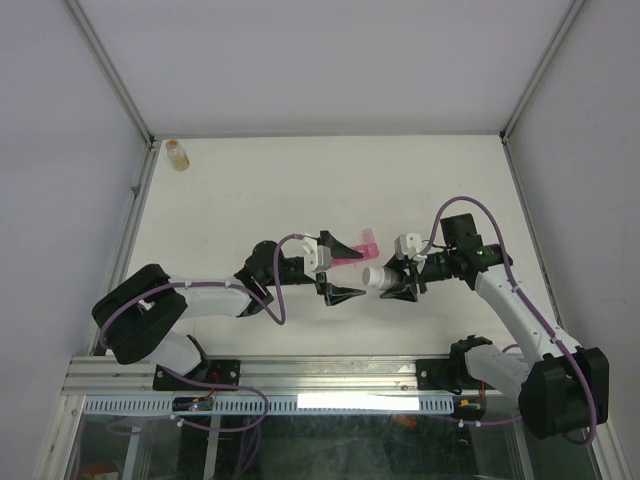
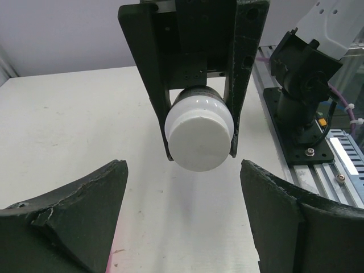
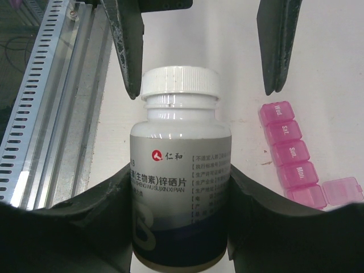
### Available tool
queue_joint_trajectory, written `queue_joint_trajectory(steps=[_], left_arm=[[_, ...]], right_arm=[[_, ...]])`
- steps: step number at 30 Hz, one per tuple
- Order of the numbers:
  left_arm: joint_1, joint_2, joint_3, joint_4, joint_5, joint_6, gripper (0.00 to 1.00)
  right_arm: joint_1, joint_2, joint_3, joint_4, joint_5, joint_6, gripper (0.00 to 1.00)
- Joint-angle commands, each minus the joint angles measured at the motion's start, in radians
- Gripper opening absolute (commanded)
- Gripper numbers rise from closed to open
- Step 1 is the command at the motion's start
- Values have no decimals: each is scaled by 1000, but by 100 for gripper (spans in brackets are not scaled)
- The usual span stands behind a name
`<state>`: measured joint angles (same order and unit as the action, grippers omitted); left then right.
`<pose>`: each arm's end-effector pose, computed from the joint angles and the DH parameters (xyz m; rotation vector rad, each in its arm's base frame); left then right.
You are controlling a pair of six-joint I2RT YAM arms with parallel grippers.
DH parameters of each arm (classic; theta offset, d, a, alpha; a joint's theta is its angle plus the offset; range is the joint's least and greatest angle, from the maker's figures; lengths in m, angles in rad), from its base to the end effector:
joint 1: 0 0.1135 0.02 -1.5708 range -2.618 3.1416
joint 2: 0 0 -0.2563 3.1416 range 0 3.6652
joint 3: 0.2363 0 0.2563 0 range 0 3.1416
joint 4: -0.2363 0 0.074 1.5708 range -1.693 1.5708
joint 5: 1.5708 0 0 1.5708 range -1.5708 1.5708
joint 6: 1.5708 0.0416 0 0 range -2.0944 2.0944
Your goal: Sort the pills into containers
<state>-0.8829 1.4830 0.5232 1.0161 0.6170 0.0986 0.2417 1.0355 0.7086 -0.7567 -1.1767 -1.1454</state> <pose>0.1702 -0.2450 0.2052 1.1857 1.1154 -1.0780 0.1720 0.0820 0.2313 -1.5546 1.3442 0.9969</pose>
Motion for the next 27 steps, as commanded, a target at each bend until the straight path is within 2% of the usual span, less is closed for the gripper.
queue_joint_trajectory(steps=[1,12,22,27], left_arm=[[-9,4,42,76,57,-19,80],[-28,33,79,58,26,-27,70],[-30,35,81,85,39,-91,50],[-31,29,52,141,47,-215,37]], right_arm=[[-5,-5,23,17,-35,-10,0],[-5,-3,23,16,-35,-10,0],[-5,-1,23,17,-33,-10,0],[-5,-1,24,17,-31,-10,0]])
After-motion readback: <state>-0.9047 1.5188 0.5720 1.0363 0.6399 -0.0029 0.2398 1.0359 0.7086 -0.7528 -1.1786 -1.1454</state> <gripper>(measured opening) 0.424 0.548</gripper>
